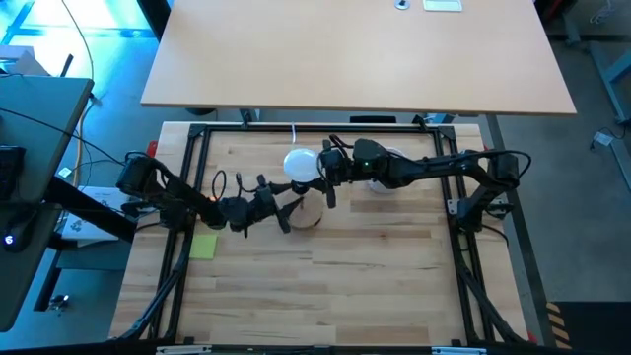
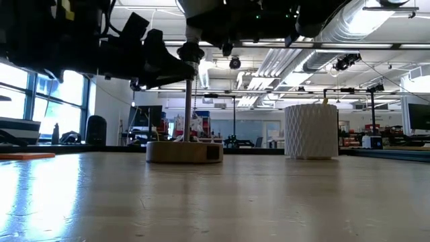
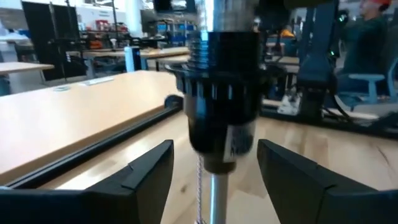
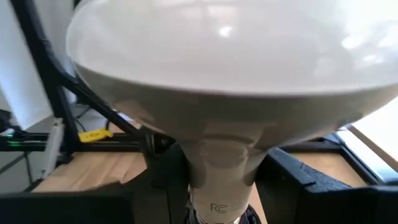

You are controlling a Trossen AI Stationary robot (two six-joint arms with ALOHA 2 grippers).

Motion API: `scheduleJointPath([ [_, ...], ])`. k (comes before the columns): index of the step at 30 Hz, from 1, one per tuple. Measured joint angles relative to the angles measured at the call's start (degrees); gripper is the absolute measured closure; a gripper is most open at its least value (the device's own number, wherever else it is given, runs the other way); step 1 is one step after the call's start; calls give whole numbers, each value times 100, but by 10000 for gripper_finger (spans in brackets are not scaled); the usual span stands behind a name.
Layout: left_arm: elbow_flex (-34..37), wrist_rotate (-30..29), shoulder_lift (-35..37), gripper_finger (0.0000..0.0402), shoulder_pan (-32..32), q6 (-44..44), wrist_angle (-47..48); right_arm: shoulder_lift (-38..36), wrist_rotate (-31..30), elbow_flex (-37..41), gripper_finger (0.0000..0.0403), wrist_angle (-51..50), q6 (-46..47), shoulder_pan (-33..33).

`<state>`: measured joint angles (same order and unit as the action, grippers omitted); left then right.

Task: Screw lightbulb
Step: Insert the lightbulb into the lamp

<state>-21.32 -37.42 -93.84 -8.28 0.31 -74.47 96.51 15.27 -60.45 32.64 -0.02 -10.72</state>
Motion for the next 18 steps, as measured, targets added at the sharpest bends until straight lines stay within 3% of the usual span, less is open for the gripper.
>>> scheduleJointPath([
  [5,-290,630,0,184,258,222,94,-7,-49,0,263,-57,-47,24],
  [12,-570,695,-2,248,348,301,527,-37,-64,-2,263,-388,-175,30],
  [18,-571,601,-2,258,228,279,589,-70,-518,-19,265,-654,-511,248],
])
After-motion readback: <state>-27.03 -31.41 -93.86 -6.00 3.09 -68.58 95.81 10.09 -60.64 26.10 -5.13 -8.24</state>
